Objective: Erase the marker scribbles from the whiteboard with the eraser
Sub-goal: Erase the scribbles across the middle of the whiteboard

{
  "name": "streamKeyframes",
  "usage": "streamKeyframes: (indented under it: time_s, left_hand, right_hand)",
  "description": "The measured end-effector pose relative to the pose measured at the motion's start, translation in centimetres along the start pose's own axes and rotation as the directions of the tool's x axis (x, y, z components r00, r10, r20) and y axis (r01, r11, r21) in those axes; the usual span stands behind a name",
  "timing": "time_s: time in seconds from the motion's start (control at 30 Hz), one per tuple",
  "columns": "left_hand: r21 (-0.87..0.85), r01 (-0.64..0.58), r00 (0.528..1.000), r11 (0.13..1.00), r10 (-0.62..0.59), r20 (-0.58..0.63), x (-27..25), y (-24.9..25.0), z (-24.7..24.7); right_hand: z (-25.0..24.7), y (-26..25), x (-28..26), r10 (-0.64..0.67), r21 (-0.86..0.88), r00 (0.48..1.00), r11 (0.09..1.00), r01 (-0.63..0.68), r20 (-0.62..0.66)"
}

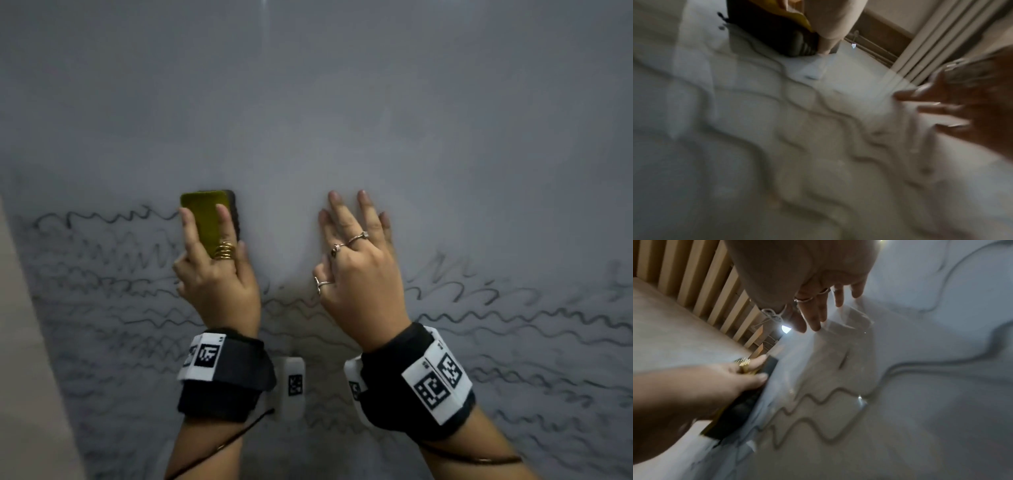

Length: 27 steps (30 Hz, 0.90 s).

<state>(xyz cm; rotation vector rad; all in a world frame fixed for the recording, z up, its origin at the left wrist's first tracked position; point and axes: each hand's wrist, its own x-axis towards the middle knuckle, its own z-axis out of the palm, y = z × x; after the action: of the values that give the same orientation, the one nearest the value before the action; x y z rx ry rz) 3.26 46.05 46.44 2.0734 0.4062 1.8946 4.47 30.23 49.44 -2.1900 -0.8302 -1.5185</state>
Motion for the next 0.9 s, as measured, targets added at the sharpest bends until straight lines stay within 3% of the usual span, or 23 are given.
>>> streamKeyframes:
  time_s: [0.07, 0.13, 0.2, 0.3, 0.4, 0.47, 0.53, 0.67, 0.77, 0.9]
  left_hand:
    - [-0.010, -0.170, 0.985, 0.985, 0.170, 0.031, -1.1, 1.5, 0.1]
    - [0.017, -0.334, 0.940, 0.942, 0.332, 0.075, -1.2, 1.0, -0.1]
    - [0.056, -0.311, 0.949, 0.949, 0.307, 0.071, 0.2, -1.8, -0.5]
    - [0.033, -0.109, 0.994, 0.994, 0.108, 0.015, 2.2, -6.5, -1.0]
    - [0.019, -0.013, 1.000, 1.000, 0.013, 0.011, 2.5, -7.1, -0.9]
    - [-0.002, -0.058, 0.998, 0.998, 0.058, 0.020, 1.9, -5.5, -1.0]
    - [-0.003, -0.185, 0.980, 0.983, 0.185, 0.078, 0.9, -4.7, -1.1]
    - [0.070, -0.350, 0.934, 0.934, 0.343, 0.099, 1.4, -6.6, -1.7]
    - [0.025, -0.211, 0.975, 0.977, 0.208, 0.084, 3.0, -9.8, -2.3]
    - [-0.018, 0.028, 0.997, 0.999, -0.026, 0.073, 3.7, -12.0, -2.2]
  right_hand:
    - [0.4, -0.5, 0.0, 0.026, 0.000, 0.999, 1.000, -0.026, -0.041]
    - [0.7, -0.6, -0.3, 0.030, -0.006, 0.997, 1.000, -0.030, -0.074]
    - [1.0, -0.5, -0.6, 0.024, -0.006, 0.995, 1.000, -0.025, -0.100]
    - [1.0, -0.5, -0.7, 0.021, 0.001, 0.993, 1.000, -0.021, -0.113]
    - [1.0, -1.0, -0.6, 0.054, -0.014, 0.991, 0.998, -0.056, -0.119]
    - [1.0, -2.0, -0.4, 0.126, 0.015, 0.983, 0.992, -0.125, -0.135]
    - [1.3, -3.9, 0.0, 0.142, 0.084, 0.979, 0.988, -0.131, -0.147]
    - [3.7, -7.5, 1.3, -0.044, 0.121, 0.999, 0.992, 0.043, 0.006]
    - [5.0, -8.1, 1.3, -0.066, 0.040, 0.992, 0.997, 0.062, 0.107]
    - [5.2, -7.7, 1.1, -0.051, 0.014, 0.992, 0.999, 0.050, 0.112]
